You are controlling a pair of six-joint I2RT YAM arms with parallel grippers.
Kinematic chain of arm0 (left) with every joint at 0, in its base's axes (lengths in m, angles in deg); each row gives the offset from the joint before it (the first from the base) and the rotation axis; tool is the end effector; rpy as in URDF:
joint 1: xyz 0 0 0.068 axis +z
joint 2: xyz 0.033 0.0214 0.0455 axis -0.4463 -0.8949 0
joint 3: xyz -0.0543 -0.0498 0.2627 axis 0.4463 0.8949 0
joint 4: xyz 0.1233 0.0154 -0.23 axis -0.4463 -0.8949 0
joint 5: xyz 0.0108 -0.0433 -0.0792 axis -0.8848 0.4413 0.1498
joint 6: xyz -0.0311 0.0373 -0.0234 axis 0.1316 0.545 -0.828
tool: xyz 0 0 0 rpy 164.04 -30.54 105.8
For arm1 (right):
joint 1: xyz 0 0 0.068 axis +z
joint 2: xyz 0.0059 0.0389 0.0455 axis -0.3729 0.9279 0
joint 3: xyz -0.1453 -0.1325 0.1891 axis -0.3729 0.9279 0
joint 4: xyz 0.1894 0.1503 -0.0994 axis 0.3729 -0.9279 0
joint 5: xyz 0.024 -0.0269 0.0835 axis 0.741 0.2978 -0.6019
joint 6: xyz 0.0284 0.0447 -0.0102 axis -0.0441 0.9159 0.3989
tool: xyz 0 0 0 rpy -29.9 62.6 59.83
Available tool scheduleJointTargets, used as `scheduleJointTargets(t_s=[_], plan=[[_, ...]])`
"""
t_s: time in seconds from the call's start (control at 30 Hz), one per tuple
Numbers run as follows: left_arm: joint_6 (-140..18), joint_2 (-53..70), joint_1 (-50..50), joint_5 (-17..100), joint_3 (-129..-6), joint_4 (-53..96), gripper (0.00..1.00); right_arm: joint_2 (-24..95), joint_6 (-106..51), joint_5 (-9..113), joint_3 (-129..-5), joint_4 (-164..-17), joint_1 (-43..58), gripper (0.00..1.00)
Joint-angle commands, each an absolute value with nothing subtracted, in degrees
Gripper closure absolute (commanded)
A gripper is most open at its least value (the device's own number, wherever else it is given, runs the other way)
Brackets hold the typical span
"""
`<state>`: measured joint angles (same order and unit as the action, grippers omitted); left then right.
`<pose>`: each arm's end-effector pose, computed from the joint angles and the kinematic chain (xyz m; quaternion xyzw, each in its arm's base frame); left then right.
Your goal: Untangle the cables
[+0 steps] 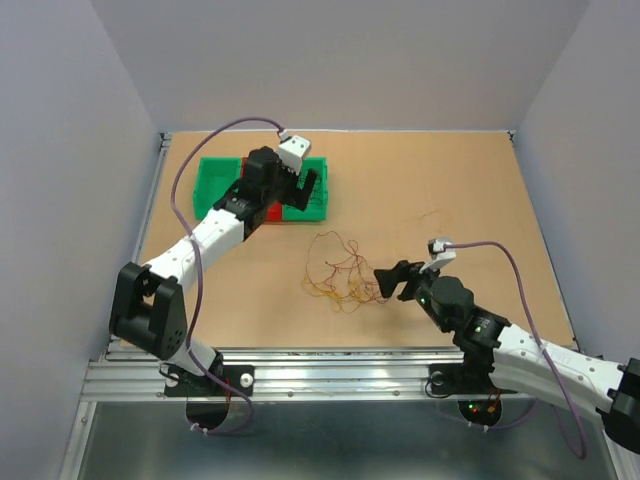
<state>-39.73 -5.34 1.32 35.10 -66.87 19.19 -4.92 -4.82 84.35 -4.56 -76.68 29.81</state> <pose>0.3379 -0.1602 0.3252 0.2526 0.7680 -0.0927 0.5813 0.1158 0.1232 0.2001 -0.0204 0.7819 0.2655 0.5637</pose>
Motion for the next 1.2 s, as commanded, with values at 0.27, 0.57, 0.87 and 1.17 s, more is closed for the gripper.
scheduleJointTargets(t_s=[0.27,0.57,0.87,1.17], plan=[[-34.3,10.3,-4.7,45.2,-45.0,40.1,0.01,-4.2,0.0,106.8,-15.2,-85.5,29.6,0.09],[-32.8,15.4,-5.0,47.5,-41.1,43.6,0.02,0.1,10.9,111.1,-16.7,-93.8,29.1,0.05],[-32.0,16.3,-5.0,48.3,-40.0,44.7,0.03,3.6,18.2,105.3,-15.6,-91.6,29.0,0.19],[-31.7,16.9,-5.1,48.8,-39.4,44.9,0.03,10.9,19.1,100.5,-16.3,-86.6,29.1,0.47]])
